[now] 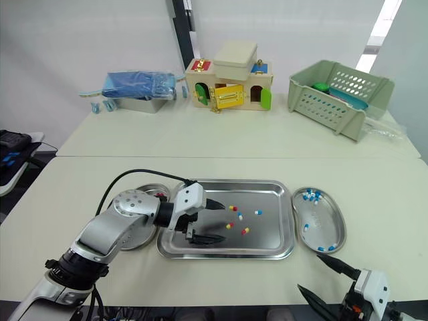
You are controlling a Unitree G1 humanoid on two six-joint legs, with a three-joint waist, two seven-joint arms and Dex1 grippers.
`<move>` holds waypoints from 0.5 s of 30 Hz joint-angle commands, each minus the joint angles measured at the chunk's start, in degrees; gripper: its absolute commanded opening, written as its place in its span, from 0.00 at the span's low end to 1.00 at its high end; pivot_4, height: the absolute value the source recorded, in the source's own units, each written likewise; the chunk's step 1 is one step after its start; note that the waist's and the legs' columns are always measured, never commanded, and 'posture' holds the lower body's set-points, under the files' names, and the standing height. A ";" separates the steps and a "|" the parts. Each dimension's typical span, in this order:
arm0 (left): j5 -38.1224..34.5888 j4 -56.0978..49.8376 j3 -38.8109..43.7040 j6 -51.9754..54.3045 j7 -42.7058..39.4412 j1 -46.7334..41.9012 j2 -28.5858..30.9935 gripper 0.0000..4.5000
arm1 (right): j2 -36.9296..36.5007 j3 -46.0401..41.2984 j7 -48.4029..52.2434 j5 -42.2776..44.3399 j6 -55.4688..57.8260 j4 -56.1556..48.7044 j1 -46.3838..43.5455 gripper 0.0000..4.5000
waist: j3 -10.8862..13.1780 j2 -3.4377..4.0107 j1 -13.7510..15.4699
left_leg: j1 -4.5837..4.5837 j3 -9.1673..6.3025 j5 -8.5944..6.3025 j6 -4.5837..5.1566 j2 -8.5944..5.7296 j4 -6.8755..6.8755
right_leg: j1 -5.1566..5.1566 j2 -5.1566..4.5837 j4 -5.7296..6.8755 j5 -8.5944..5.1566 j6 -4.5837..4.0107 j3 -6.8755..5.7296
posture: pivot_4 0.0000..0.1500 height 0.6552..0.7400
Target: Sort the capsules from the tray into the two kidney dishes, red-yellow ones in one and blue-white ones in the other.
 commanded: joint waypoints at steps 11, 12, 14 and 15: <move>8.14 2.55 -4.62 -1.24 4.59 -0.57 -3.54 1.00 | -0.80 1.58 -2.64 0.54 -1.90 -2.21 1.28 0.99 | 0.00 0.00 0.12 | -0.01 0.00 0.00 0.00 -0.01 0.01 | 0.01 0.00 -0.01 0.00 0.00 -0.01 | 1.00 1.00; 8.73 3.10 -4.97 -1.57 4.70 -0.71 -3.80 1.00 | -0.81 1.75 -2.69 0.48 -2.03 -2.12 1.25 0.99 | 0.00 0.00 0.11 | -0.01 0.01 0.00 0.00 -0.01 0.01 | 0.01 0.00 -0.01 0.00 0.00 0.00 | 1.00 1.00; 9.26 3.77 -5.26 -1.95 4.85 -0.97 -4.44 1.00 | -0.81 1.93 -2.77 0.44 -2.25 -1.96 1.23 0.99 | -0.01 0.00 0.17 | -0.01 -0.01 0.00 0.00 -0.01 0.02 | 0.02 0.00 -0.01 0.00 0.00 -0.01 | 1.00 1.00; 9.36 3.92 -5.29 -2.03 4.84 -1.06 -4.64 1.00 | -0.87 1.99 -2.84 0.45 -2.33 -1.89 1.24 0.99 | -0.01 0.01 0.15 | 0.00 -0.01 0.00 0.00 -0.01 0.02 | 0.03 0.00 -0.01 0.00 0.00 -0.01 | 1.00 1.00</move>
